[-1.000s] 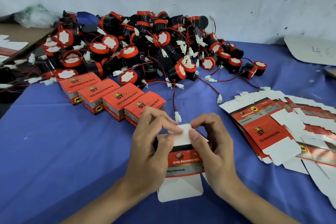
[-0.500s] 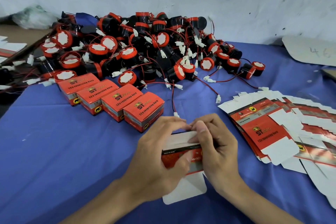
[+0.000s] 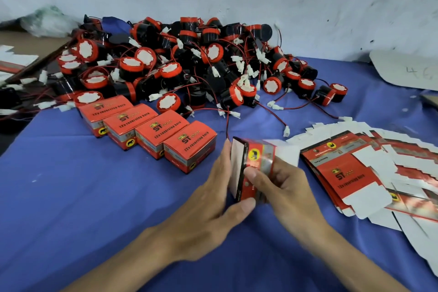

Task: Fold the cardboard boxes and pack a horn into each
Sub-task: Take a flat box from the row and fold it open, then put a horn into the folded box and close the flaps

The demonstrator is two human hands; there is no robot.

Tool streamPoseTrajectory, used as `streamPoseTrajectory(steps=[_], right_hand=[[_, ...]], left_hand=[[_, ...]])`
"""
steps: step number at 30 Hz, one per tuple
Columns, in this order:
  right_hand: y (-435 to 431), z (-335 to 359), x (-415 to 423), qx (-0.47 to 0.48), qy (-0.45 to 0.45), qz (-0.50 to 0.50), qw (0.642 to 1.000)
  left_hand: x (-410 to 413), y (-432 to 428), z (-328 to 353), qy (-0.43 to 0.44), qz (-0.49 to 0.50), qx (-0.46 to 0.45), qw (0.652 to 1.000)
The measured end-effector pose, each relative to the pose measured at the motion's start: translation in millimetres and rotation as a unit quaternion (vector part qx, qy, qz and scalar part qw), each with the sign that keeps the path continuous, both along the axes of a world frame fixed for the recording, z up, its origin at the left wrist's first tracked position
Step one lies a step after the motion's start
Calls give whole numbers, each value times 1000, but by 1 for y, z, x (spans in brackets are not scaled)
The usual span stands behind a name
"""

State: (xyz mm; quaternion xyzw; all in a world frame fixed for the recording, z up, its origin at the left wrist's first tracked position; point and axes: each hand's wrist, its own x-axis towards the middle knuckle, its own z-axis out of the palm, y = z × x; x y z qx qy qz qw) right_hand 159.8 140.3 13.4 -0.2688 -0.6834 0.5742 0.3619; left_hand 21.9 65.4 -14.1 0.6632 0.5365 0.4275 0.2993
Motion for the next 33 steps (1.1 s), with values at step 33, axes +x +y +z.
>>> streamPoseTrajectory(steps=[33], right_hand=[[122,51,-36,82,106,-114,984]], left_hand=[[-30,21,-6,117,292,152,937]])
